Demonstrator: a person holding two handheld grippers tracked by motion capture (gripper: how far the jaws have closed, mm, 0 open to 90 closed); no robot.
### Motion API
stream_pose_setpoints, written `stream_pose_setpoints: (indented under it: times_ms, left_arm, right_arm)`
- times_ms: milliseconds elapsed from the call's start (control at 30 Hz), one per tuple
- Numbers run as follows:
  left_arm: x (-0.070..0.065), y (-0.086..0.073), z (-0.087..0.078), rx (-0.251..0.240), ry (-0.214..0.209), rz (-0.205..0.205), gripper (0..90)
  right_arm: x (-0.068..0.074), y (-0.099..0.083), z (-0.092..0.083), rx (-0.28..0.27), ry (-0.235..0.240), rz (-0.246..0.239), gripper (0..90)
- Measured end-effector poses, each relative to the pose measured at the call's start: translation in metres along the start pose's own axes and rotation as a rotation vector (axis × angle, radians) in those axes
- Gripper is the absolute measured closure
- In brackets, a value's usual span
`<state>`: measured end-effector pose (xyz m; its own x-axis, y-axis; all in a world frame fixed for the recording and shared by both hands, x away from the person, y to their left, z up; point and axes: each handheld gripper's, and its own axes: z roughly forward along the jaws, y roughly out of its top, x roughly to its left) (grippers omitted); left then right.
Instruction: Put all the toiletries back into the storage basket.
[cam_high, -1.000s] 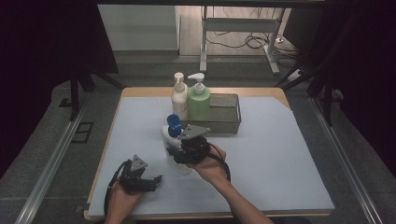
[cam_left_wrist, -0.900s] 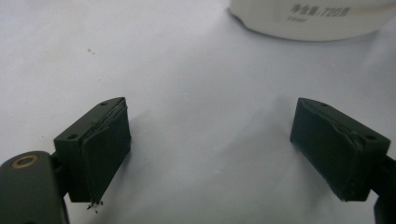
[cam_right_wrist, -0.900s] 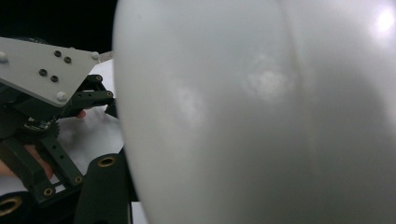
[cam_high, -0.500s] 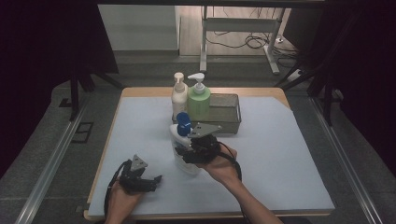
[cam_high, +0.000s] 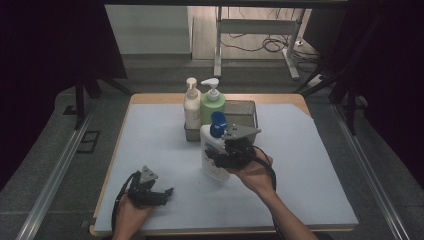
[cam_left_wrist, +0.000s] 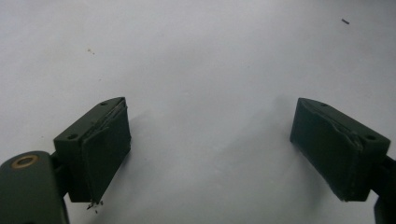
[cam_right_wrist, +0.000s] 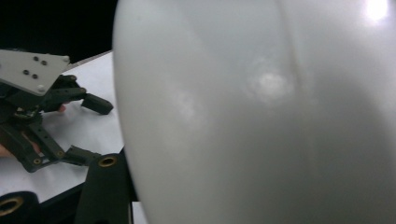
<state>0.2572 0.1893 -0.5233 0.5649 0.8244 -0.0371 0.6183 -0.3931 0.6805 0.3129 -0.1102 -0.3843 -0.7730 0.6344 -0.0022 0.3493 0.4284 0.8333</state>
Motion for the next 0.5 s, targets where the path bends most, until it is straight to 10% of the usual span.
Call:
stream_pose_setpoints:
  times_ms: [500]
  left_arm:
    - [0.0,0.0,0.0,-0.005,0.001,-0.005,12.2]
  right_arm:
    - [-0.036,0.003,-0.032,0.001,-0.075,0.039,40.6]
